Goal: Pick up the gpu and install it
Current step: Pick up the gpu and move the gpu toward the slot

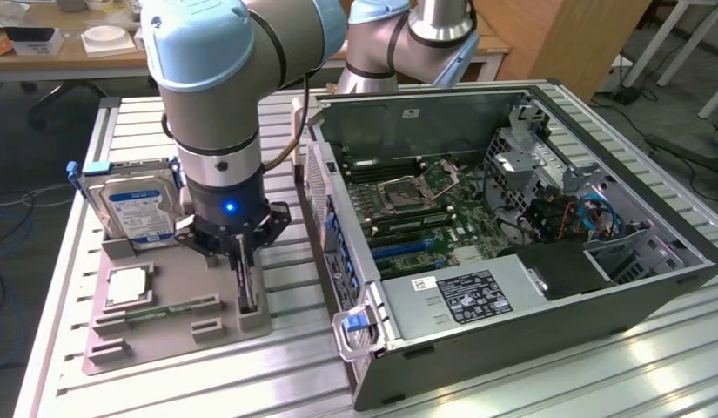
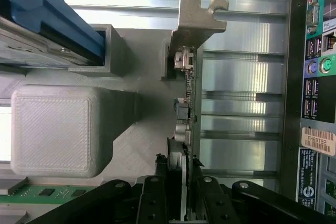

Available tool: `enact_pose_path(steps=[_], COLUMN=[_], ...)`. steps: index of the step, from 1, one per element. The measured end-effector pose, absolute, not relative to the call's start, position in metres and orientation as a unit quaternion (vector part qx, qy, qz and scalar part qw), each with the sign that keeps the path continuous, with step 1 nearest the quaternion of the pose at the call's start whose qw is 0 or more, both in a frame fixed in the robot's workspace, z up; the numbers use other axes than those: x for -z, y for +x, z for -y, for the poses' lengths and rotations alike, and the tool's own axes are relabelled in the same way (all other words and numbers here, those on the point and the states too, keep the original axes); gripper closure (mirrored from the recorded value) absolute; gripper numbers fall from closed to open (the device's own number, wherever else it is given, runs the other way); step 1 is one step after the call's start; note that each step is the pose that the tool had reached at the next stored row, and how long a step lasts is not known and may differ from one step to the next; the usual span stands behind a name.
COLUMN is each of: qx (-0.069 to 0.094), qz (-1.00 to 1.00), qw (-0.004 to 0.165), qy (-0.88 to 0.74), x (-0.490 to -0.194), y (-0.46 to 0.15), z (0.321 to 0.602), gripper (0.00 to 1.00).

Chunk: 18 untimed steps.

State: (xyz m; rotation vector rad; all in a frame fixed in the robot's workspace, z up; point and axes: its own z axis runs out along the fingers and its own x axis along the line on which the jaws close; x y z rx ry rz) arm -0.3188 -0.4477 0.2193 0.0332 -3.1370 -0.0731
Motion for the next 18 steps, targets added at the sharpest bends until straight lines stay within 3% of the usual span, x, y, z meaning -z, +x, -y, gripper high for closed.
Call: enact_pose_path(steps=[18], qx=[0.023], qz=[1.000], qw=[0.002], qy=[0.011], x=[-0.2191], y=[-0.3110], z=[0.4478], gripper=[0.73])
